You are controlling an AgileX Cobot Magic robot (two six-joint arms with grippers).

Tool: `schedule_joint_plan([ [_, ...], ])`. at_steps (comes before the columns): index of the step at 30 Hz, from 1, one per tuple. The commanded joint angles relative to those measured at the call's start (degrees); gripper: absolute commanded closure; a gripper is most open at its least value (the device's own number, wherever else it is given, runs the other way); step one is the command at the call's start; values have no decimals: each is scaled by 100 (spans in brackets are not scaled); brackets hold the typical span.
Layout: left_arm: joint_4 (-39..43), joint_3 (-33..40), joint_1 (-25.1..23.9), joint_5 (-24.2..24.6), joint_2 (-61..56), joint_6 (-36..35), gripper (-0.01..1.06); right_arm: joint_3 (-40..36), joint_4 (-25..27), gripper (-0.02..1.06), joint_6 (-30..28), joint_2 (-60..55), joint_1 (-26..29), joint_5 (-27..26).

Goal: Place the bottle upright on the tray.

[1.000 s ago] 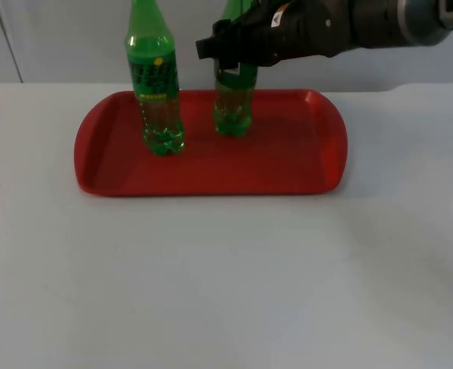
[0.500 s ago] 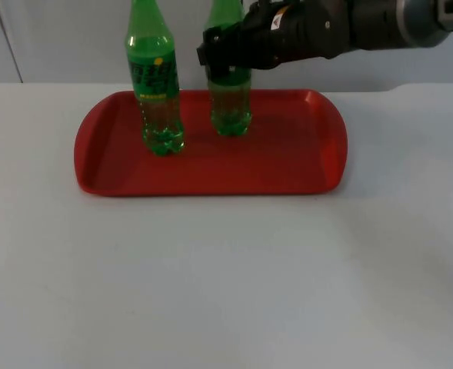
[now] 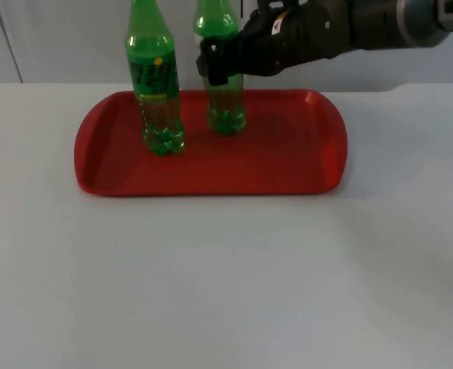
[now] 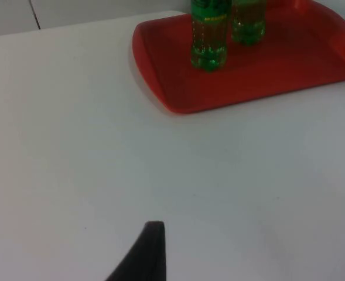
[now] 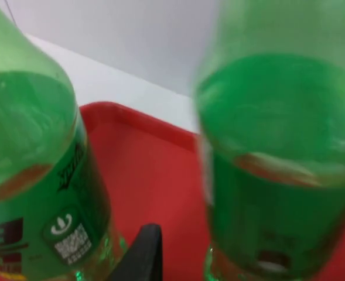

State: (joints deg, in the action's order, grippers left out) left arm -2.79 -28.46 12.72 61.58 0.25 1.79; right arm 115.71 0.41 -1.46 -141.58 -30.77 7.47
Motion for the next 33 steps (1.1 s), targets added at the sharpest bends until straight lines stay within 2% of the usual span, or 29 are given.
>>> schedule_joint_plan([
  [1, 33, 18, -12, -4, -25, -5, 0, 8, -41, 9, -63, 66, -32, 88],
  [14, 33, 18, -12, -4, -25, -5, 0, 8, -8, 9, -63, 75, -32, 179],
  [18, 33, 18, -12, -4, -25, -5, 0, 8, -41, 9, -63, 126, -32, 438],
  [25, 33, 18, -12, -4, -25, -5, 0, 8, -8, 9, -63, 151, -32, 490],
  [29, 33, 18, -12, -4, -25, -5, 0, 8, -8, 9, -63, 225, -32, 649],
  [33, 33, 18, -12, -4, -25, -5, 0, 8, -41, 9, -63, 398, -32, 1101],
])
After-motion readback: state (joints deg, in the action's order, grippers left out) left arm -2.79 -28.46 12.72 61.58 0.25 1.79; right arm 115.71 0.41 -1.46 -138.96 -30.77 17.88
